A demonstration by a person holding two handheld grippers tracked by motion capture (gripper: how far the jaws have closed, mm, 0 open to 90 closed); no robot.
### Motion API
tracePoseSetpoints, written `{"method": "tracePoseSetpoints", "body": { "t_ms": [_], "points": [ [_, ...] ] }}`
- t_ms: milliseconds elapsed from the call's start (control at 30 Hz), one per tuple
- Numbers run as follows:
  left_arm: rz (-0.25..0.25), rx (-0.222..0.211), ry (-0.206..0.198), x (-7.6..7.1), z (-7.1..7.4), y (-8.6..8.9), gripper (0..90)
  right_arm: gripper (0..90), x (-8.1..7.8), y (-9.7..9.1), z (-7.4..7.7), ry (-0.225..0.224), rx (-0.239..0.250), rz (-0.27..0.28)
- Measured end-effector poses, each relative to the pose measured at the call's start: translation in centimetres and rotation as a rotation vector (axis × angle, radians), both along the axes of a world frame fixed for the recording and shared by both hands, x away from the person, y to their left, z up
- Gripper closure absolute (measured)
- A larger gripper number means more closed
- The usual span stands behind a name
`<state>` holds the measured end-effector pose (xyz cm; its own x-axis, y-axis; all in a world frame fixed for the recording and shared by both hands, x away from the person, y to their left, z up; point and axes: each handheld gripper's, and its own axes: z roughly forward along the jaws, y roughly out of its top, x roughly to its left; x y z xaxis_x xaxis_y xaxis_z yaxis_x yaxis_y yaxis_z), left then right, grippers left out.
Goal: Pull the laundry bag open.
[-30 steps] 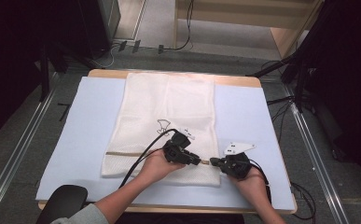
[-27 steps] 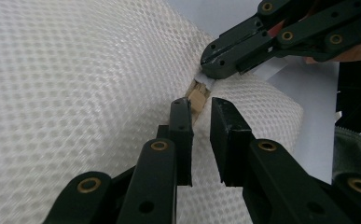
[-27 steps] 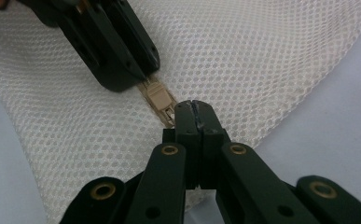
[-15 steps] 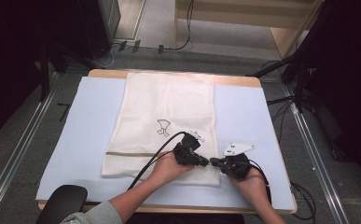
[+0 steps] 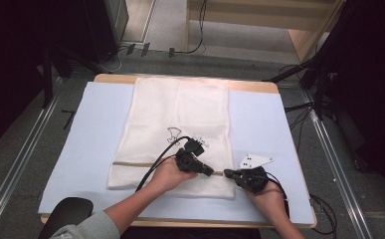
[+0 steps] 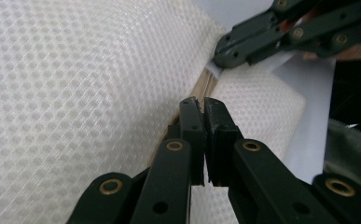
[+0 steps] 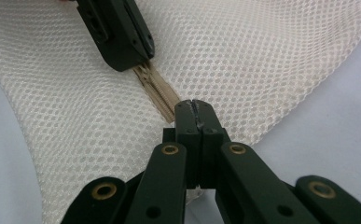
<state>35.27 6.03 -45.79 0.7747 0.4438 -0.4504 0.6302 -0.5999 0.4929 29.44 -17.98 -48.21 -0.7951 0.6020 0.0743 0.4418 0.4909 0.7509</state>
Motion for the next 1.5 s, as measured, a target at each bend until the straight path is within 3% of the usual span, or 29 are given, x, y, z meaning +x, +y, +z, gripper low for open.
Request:
{"method": "tracePoseSetpoints", "body": {
  "t_ms": [200, 533, 600, 733, 900, 1067, 1200, 1267, 1500],
  "points": [
    [0.016, -0.002, 0.038, 0.3, 0.4, 2.3, 89.1, 90.0, 0.1, -0.1, -0.1, -0.002, 0.01, 0.0],
    [0.051, 0.02, 0.04, 0.3, 1.3, 6.6, 89.1, 90.0, 0.2, -0.3, -0.2, 0.01, 0.024, 0.013],
    [0.077, 0.022, 0.048, 0.3, 1.3, 8.0, 89.1, 90.0, 0.3, -0.3, -0.2, 0.012, 0.026, 0.016],
    [0.096, 0.02, 0.023, 0.3, 1.8, 10.4, 89.0, 90.0, 0.4, -0.4, -0.2, 0.013, 0.026, 0.03],
    [0.149, 0.002, 0.024, 0.3, 2.2, 13.6, 89.1, 90.0, 0.5, -0.5, -0.2, 0.001, 0.023, 0.053],
    [0.124, 0.006, 0.004, -0.4, 2.5, 15.5, 89.1, 90.0, 0.7, -0.7, -0.3, 0.004, 0.038, 0.069],
    [0.138, -0.011, 0.019, -0.6, 2.7, 17.0, 89.0, 90.0, 0.8, -0.8, -0.3, 0.004, 0.036, 0.075],
    [0.13, -0.016, 0.008, -0.7, 2.9, 17.9, 89.0, 90.0, 0.8, -0.8, -0.3, 0.009, 0.039, 0.08],
    [0.187, -0.001, 0.022, -1.1, 2.7, 21.1, 89.0, 90.0, 1.0, -0.9, -0.4, 0.006, 0.045, 0.098]
  ]
}}
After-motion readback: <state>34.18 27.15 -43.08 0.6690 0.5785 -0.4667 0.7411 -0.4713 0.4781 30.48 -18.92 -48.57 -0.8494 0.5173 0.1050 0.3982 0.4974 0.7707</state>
